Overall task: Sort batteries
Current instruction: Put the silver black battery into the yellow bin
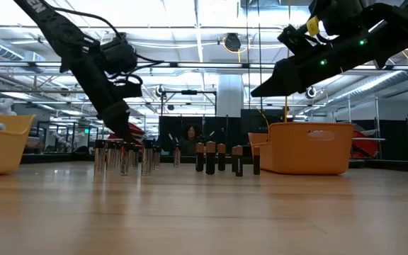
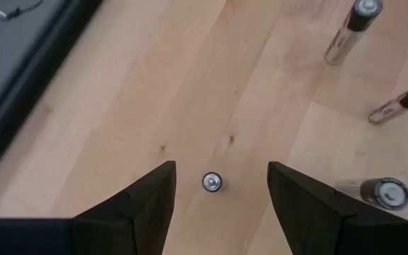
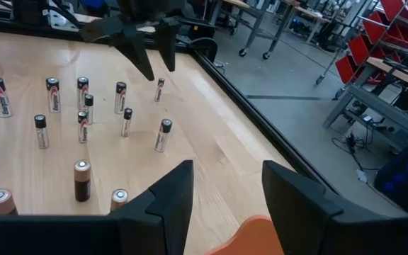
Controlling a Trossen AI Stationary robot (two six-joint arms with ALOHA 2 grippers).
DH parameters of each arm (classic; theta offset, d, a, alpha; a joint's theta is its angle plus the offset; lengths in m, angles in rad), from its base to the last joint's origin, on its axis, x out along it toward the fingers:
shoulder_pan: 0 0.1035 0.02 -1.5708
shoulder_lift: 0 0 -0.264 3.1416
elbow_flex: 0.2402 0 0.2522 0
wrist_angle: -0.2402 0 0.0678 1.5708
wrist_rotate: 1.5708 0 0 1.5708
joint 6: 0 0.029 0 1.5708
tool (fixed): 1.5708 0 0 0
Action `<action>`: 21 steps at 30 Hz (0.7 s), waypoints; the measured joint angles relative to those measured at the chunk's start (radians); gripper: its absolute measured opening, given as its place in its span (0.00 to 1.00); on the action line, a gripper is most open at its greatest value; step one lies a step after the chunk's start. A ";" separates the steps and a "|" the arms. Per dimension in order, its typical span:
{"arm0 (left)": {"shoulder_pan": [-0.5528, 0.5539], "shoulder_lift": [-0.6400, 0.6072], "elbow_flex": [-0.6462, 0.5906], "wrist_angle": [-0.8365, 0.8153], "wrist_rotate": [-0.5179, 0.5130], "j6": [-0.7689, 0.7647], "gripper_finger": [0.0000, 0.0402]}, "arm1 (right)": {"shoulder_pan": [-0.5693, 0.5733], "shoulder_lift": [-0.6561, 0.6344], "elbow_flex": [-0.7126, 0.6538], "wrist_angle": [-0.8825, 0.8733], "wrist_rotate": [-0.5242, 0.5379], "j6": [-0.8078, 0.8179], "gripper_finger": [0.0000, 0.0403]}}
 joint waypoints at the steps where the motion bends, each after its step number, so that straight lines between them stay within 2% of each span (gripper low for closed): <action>1: 0.000 0.015 0.000 0.007 0.000 -0.001 0.58 | 0.000 0.000 0.000 -0.001 -0.005 0.001 0.40; 9: 0.000 0.106 0.000 0.081 0.001 -0.026 0.58 | 0.000 0.000 0.000 -0.009 -0.017 0.004 0.40; 16: 0.001 0.155 0.000 0.081 0.001 -0.051 0.58 | 0.000 0.000 0.000 -0.035 -0.017 0.036 0.40; 21: 0.001 0.163 0.000 0.080 0.001 -0.052 0.49 | 0.000 0.000 0.000 -0.037 -0.017 0.045 0.40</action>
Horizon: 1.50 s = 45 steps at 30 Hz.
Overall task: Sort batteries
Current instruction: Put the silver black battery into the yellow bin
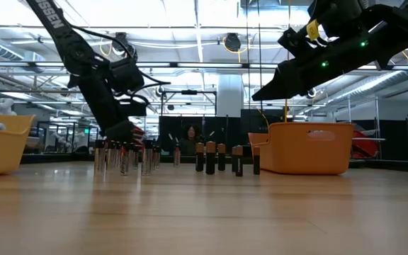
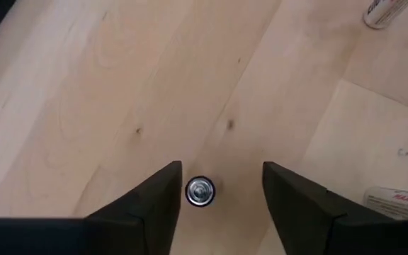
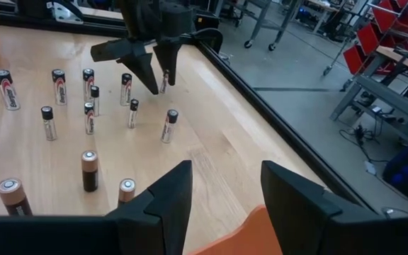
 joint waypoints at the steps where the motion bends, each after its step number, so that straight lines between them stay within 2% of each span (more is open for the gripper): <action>1: 0.000 0.000 0.000 0.000 0.000 0.000 0.46 | 0.000 0.000 0.000 -0.002 0.000 0.005 0.40; 4: 0.000 0.000 0.000 -0.001 -0.001 0.000 0.35 | 0.000 0.000 0.000 -0.004 0.000 0.008 0.40; 9: 0.000 0.000 0.000 -0.018 -0.028 -0.001 0.08 | 0.000 0.000 0.000 -0.004 0.000 0.008 0.40; 15: -0.004 -0.054 0.017 -0.055 -0.142 0.000 0.08 | 0.000 0.000 0.000 -0.004 0.000 0.008 0.40; 20: -0.027 -0.245 0.119 -0.196 -0.154 -0.006 0.08 | 0.000 0.000 0.000 -0.004 0.000 0.011 0.40; 23: -0.067 -0.369 0.198 -0.350 -0.101 -0.083 0.08 | 0.000 0.000 0.000 -0.008 0.000 0.015 0.40; 26: -0.116 -0.451 0.241 -0.539 0.062 -0.267 0.08 | 0.000 0.000 0.000 -0.008 0.000 0.019 0.40; 28: -0.179 -0.480 0.238 -0.636 0.142 -0.379 0.08 | 0.000 0.000 0.000 -0.008 0.000 0.019 0.40; 32: -0.384 -0.492 0.221 -0.796 0.202 -0.564 0.08 | 0.000 0.000 0.000 -0.009 0.000 0.010 0.40; 36: -0.594 -0.491 0.193 -0.819 0.278 -0.756 0.08 | 0.004 0.000 0.000 -0.010 0.000 0.020 0.40; 40: -0.746 -0.476 0.173 -0.824 0.277 -0.960 0.08 | 0.019 0.000 0.000 -0.012 -0.004 0.051 0.40; 45: -0.887 -0.411 0.171 -0.832 0.217 -1.141 0.12 | 0.052 0.000 0.000 -0.028 -0.004 0.071 0.40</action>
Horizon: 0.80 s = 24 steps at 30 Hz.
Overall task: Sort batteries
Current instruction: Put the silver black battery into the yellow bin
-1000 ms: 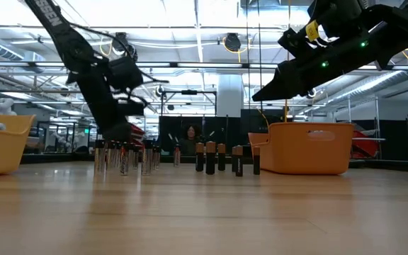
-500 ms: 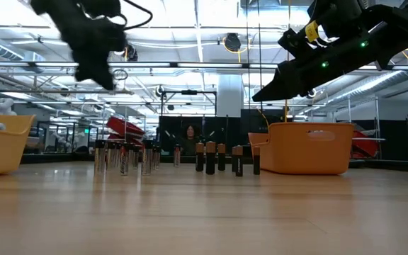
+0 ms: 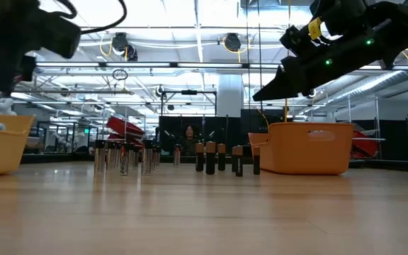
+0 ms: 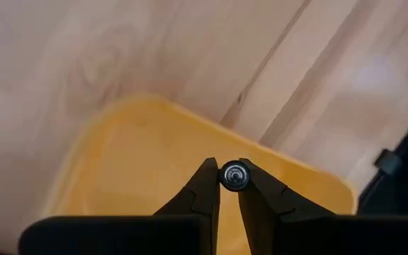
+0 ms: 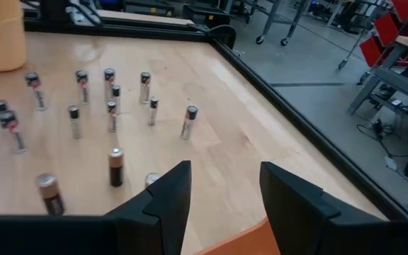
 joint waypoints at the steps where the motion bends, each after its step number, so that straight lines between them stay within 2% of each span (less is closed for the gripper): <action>1: -0.024 0.019 0.000 0.000 -0.007 -0.024 0.12 | 0.007 0.000 0.000 -0.004 0.000 0.000 0.40; 7: -0.115 0.154 0.000 0.000 -0.046 -0.100 0.13 | 0.050 0.000 -0.011 -0.017 0.001 0.041 0.40; 15: -0.130 0.324 0.000 0.002 -0.132 -0.032 0.13 | 0.103 0.000 -0.032 -0.016 0.004 0.095 0.40; 21: -0.130 0.422 0.000 0.001 -0.265 0.040 0.14 | 0.140 0.000 -0.032 0.010 0.004 0.097 0.40; 24: -0.130 0.458 0.000 0.000 -0.339 0.075 0.18 | 0.154 0.000 -0.032 0.018 0.004 0.094 0.40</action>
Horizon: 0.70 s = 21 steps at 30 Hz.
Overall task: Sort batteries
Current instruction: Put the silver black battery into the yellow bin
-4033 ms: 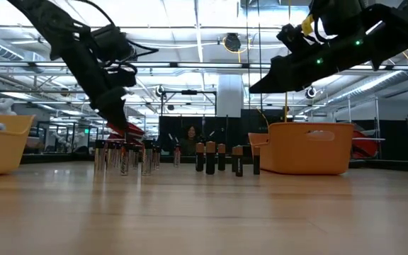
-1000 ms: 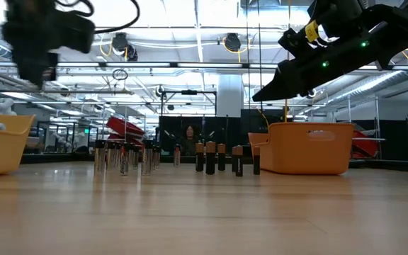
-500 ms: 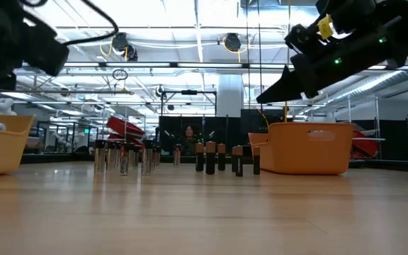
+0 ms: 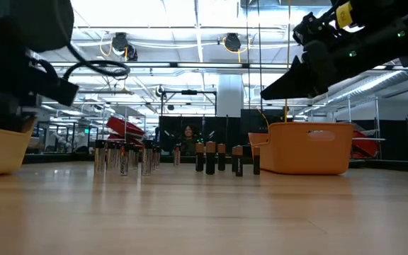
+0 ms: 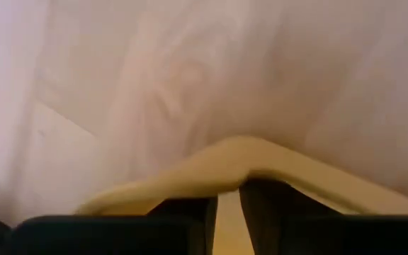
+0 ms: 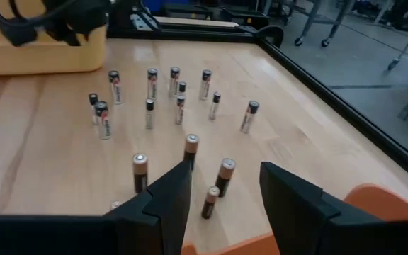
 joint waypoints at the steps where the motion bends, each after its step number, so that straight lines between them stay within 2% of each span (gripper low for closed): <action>1: 0.000 0.010 0.000 0.000 -0.023 0.016 0.20 | 0.003 0.000 0.000 0.001 0.000 0.000 0.40; 7: 0.001 0.027 0.000 0.002 -0.154 0.083 0.34 | 0.010 0.000 0.000 0.001 0.001 0.002 0.40; 11: 0.001 0.027 0.007 0.002 -0.222 0.153 0.40 | 0.009 0.000 0.000 0.001 0.001 0.002 0.40; 15: 0.001 0.027 0.009 -0.040 -0.177 0.148 0.41 | 0.009 0.000 0.000 0.001 0.001 0.003 0.40; 21: 0.001 0.022 0.082 -0.224 -0.089 0.089 0.41 | 0.009 0.000 0.000 0.001 0.001 0.011 0.40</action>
